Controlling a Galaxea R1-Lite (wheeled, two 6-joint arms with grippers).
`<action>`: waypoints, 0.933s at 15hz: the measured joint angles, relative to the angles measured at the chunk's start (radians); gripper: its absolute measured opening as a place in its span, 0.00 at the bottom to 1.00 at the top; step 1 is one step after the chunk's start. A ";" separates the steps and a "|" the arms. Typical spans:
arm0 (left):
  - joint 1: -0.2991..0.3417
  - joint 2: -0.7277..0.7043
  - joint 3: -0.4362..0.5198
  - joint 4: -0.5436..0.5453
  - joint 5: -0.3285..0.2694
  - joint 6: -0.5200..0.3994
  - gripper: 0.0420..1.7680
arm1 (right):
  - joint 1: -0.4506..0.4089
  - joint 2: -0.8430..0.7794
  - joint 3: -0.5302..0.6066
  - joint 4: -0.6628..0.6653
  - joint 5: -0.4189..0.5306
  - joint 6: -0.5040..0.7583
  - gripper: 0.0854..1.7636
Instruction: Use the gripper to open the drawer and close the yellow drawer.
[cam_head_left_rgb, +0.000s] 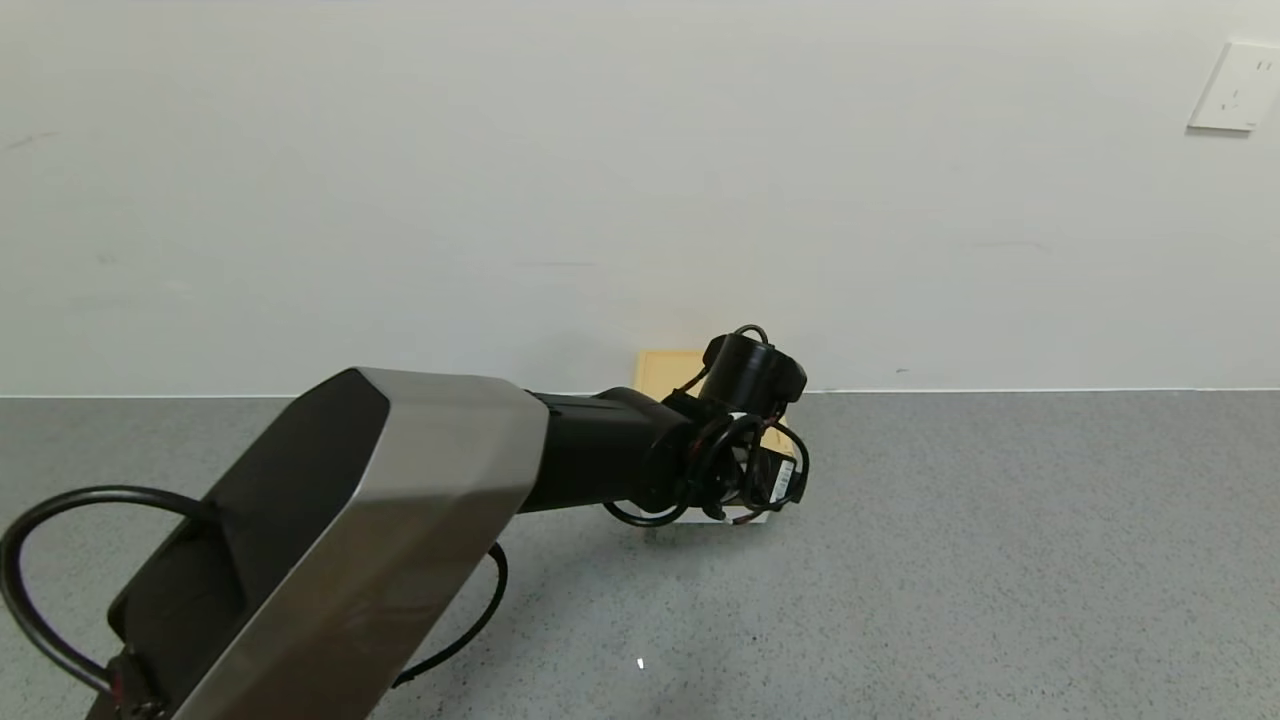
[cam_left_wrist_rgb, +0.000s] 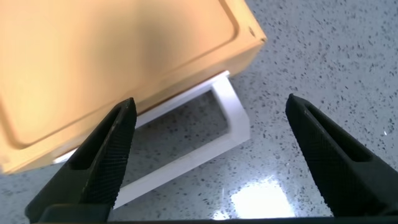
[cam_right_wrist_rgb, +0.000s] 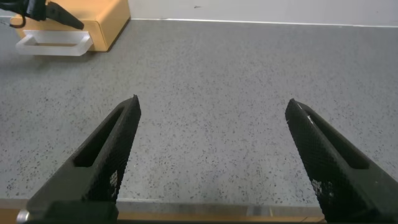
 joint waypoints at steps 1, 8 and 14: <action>0.001 -0.019 0.006 0.004 0.001 0.000 0.98 | 0.000 0.000 0.000 0.000 0.000 0.000 0.97; 0.003 -0.236 0.125 -0.001 0.002 0.001 0.98 | -0.001 0.000 0.003 -0.015 0.000 0.000 0.97; 0.054 -0.525 0.369 -0.007 0.014 0.001 0.98 | -0.001 0.000 0.004 -0.013 0.000 0.000 0.97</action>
